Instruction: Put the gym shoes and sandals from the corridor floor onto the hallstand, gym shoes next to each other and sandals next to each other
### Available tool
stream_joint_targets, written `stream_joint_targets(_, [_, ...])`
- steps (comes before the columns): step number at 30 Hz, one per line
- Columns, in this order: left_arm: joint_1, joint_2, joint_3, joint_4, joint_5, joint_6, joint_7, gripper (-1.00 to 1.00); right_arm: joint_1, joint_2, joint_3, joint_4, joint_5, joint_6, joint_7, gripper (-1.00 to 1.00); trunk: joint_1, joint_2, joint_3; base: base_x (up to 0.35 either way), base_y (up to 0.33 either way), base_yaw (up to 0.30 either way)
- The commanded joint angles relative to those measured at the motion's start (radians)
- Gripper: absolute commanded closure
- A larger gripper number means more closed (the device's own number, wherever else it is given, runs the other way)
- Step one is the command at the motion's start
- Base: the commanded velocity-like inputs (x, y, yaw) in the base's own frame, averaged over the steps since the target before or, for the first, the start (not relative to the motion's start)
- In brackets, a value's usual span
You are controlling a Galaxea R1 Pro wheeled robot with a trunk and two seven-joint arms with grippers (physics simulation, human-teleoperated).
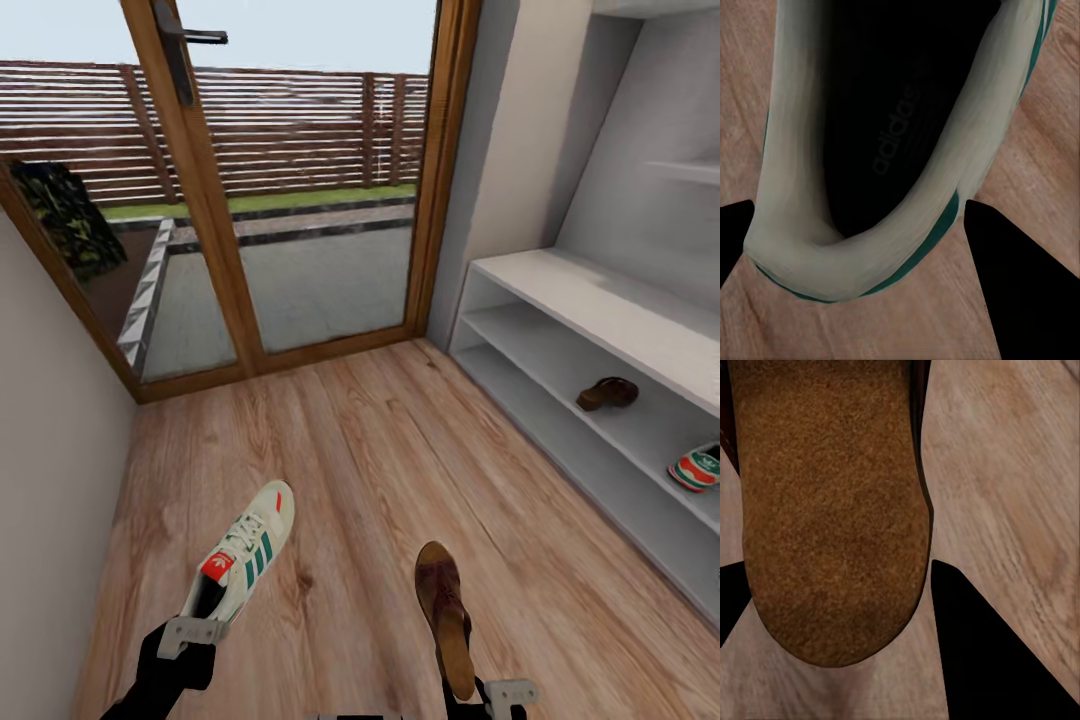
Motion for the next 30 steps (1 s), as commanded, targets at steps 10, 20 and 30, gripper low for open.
stream_joint_targets(10, [0.000, 0.000, 0.000, 0.000, 0.000, 0.001, -0.001, 1.00, 0.000, 0.000, 0.000, 0.000, -0.004, 0.000, 0.001, 1.00, 0.000, 0.000, 0.005, 0.297, 0.187, -0.268])
stream_joint_targets(20, [0.000, 0.000, 0.000, 0.000, 0.000, 0.001, -0.001, 1.00, 0.000, 0.000, 0.000, 0.000, -0.004, 0.000, 0.001, 1.00, 0.000, 0.000, 0.010, 0.339, 0.024, -0.268])
stream_joint_targets(30, [0.000, 0.000, 0.000, 0.000, 0.000, 0.001, -0.001, 1.00, 0.000, 0.000, -0.001, 0.000, -0.004, 0.000, 0.001, 1.00, 0.000, 0.000, 0.015, 0.306, 0.052, -0.268])
